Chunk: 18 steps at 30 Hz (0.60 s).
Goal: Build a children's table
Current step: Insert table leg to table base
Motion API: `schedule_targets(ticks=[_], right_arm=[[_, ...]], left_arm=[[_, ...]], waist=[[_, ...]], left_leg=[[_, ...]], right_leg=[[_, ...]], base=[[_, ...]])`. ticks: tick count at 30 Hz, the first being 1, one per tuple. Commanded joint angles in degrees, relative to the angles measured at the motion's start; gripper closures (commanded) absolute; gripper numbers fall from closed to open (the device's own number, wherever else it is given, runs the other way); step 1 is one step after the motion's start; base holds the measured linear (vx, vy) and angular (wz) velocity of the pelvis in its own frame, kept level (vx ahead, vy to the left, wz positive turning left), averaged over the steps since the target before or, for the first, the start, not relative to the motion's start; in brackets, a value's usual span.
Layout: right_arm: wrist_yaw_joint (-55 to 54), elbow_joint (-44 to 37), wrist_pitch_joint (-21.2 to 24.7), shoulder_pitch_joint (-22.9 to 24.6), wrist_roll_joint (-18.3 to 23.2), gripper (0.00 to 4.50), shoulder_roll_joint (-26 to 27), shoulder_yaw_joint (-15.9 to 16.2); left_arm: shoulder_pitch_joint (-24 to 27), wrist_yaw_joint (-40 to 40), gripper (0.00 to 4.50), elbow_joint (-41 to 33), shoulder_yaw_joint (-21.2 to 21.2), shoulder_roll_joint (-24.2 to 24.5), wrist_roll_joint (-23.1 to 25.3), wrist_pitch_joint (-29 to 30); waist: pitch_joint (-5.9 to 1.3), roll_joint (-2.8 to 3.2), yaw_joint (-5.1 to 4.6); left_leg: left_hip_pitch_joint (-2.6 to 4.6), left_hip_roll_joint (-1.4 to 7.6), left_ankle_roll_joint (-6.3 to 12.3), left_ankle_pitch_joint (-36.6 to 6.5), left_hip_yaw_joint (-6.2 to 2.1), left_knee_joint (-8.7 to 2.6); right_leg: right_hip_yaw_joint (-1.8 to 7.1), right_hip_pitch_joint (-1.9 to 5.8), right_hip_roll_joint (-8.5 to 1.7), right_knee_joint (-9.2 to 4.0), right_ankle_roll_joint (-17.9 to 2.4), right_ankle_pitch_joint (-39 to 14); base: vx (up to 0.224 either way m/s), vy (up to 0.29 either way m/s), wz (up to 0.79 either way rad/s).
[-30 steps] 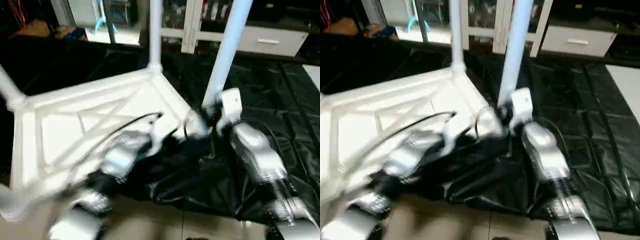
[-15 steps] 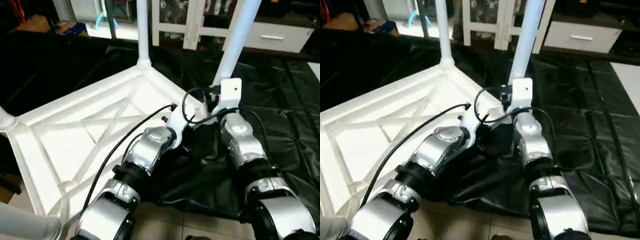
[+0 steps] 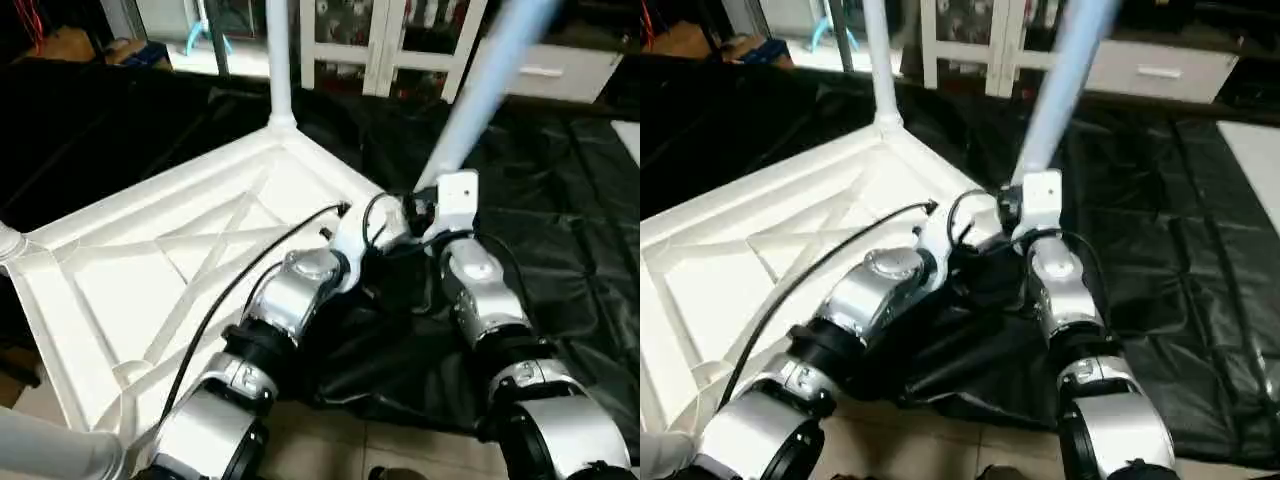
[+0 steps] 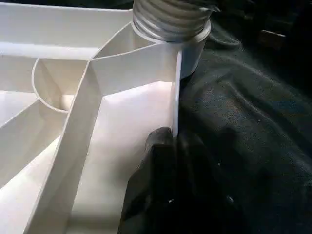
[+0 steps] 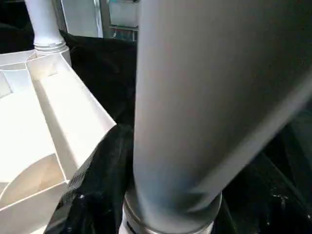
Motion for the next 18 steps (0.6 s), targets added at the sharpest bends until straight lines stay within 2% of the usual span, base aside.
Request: schedule_targets(ticks=[1,4,14,18], right_arm=[[0.21,1.20,1.76,0.66,-0.83,1.89,-1.37,-0.60],[0.73,0.08,1.89,0.88,-0.98,1.89,-1.64,-0.47],[2.61,-5.32,2.10,3.15,-0.92,1.89,-2.73,-0.86],[4.74,-6.73,1.49,3.59,0.65,1.89,-2.45,-1.57]], left_arm=[[-0.30,2.11,4.50,-1.23,2.75,0.82,-2.13,-2.71],[-0.22,1.93,4.50,-1.34,2.65,1.00,-2.12,-2.70],[-0.09,1.20,4.50,-1.31,2.31,1.60,-2.02,-2.90],[0.01,0.85,4.50,-1.38,2.04,1.72,-2.06,-2.82]], waist=[[-3.85,-1.22,0.49],[-3.82,-1.20,0.50],[-4.13,-1.27,0.60],[-4.17,-1.36,0.56]], left_leg=[[1.12,2.68,14.27,2.27,-1.38,-2.53],[1.19,2.76,13.81,1.46,-1.42,-2.58],[1.25,2.74,15.10,4.20,-1.48,-2.16],[1.16,2.70,15.45,4.46,-1.49,-2.05]], right_leg=[[0.77,3.16,-2.41,-1.70,-19.31,7.71],[0.73,3.12,-2.33,-1.81,-19.00,5.04],[0.71,3.16,-2.33,-1.41,-19.25,7.29],[0.71,3.25,-2.36,-1.31,-19.33,7.54]], base=[[0.000,0.000,0.00],[0.000,0.000,0.00],[0.000,0.000,0.00],[0.000,0.000,0.00]])
